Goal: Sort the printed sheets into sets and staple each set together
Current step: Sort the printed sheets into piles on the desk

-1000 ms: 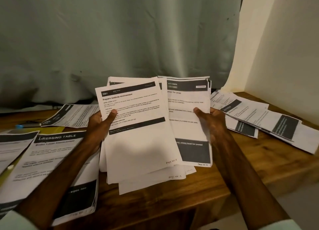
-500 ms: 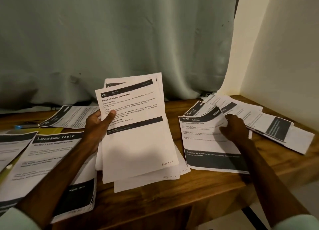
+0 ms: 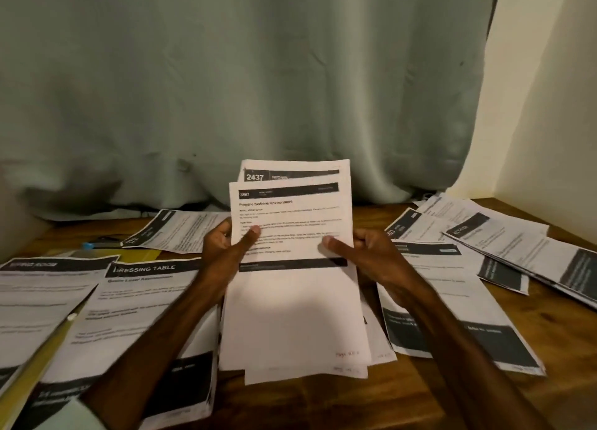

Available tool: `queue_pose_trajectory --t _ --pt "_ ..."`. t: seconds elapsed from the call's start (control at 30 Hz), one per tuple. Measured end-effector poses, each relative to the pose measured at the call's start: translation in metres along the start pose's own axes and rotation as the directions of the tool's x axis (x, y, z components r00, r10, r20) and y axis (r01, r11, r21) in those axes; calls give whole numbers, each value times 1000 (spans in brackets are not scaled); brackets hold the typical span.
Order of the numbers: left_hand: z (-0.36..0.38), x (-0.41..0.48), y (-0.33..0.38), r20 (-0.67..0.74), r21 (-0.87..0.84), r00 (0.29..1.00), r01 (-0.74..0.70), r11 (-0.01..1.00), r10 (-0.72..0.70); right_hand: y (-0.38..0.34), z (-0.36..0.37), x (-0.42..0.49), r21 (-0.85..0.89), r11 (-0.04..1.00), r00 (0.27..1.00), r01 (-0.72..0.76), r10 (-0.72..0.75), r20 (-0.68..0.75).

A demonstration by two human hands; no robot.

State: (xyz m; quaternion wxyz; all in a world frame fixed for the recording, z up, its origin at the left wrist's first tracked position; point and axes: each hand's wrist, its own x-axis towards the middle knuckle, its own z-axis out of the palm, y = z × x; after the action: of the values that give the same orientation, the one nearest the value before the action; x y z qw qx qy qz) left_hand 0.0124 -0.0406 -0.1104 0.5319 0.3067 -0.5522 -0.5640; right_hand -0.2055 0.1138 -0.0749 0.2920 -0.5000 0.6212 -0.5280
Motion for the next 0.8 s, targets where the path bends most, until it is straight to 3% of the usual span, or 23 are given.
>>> queue_pose_trajectory --t 0.13,0.53,0.6,0.63,0.7,0.8 --pt "5 -4 2 45 -26 999 -21 999 22 19 4 8 150 988 995 -21 35 -91" --pt "9 -9 8 99 5 995 8 1000 -8 20 -5 7 207 973 982 -101 130 -134" --pt "8 -10 12 121 72 992 19 997 -27 18 -10 8 209 967 969 -146 183 -169" --pt "6 -10 11 108 184 994 -5 983 -15 18 -11 10 202 964 960 -175 212 -180" --pt "-1 -2 3 63 527 994 -108 843 88 22 -9 12 106 969 948 -222 240 -209" --pt "-14 8 -13 111 829 989 -148 540 100 37 2 12 -288 920 950 -268 202 -238"
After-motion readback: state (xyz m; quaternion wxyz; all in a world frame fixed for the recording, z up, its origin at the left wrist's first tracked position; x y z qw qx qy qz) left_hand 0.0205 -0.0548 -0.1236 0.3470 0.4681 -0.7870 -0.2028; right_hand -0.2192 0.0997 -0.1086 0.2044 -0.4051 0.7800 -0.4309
